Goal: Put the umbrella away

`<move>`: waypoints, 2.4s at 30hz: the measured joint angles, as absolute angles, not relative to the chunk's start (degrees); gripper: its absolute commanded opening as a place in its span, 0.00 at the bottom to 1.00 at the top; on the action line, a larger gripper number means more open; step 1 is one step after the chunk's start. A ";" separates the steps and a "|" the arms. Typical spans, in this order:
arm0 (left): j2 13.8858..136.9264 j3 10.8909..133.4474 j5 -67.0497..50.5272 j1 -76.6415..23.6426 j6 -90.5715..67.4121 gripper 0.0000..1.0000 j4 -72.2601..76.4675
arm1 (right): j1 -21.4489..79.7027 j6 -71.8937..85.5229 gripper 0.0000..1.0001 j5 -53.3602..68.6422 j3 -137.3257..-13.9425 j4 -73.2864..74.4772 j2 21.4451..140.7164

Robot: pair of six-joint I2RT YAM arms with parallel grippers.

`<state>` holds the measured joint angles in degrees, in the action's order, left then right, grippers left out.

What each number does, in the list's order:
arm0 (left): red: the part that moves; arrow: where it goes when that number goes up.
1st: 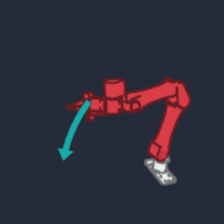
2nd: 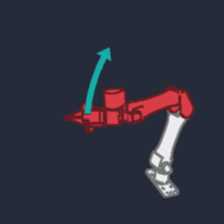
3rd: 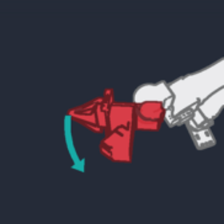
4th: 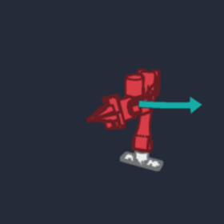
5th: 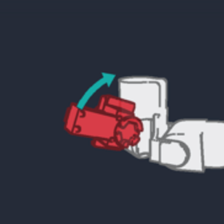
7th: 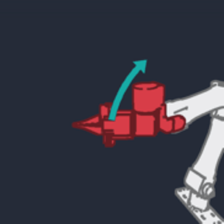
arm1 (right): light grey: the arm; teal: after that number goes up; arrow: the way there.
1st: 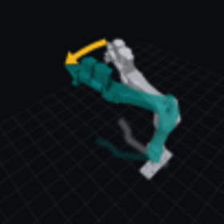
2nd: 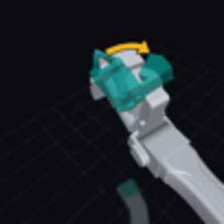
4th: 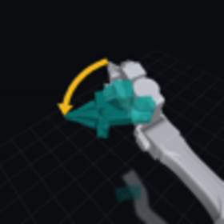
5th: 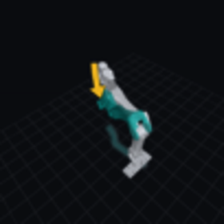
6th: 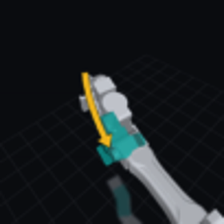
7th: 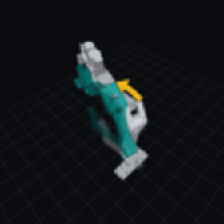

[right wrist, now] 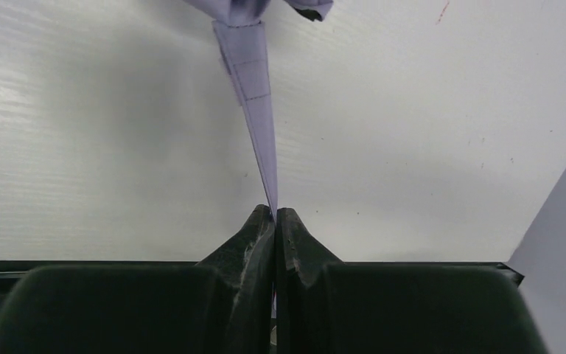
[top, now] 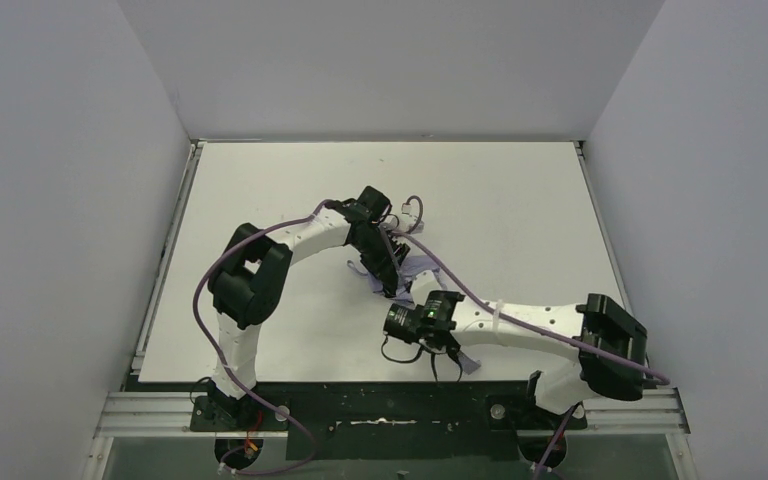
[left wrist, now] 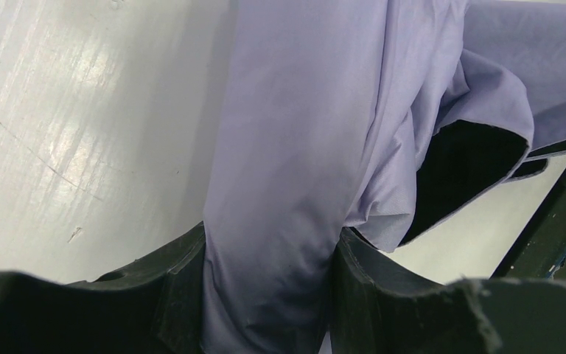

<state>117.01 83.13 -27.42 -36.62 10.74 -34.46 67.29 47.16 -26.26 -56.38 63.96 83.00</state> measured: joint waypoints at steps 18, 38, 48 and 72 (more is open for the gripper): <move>116.95 82.89 -11.68 -37.21 12.21 0.00 -29.04 | 83.11 48.69 0.33 -26.83 -55.05 61.78 94.13; 116.60 82.11 -1.43 -41.58 15.03 0.00 -26.65 | 45.36 43.35 0.51 -24.62 -48.53 49.84 49.63; 116.60 81.12 4.25 -43.92 20.01 0.00 -23.75 | 19.99 27.55 0.56 -5.15 -49.17 30.35 70.19; 114.45 65.47 15.79 -50.94 47.16 0.00 5.50 | 3.92 -8.93 0.63 42.94 -74.46 19.62 104.62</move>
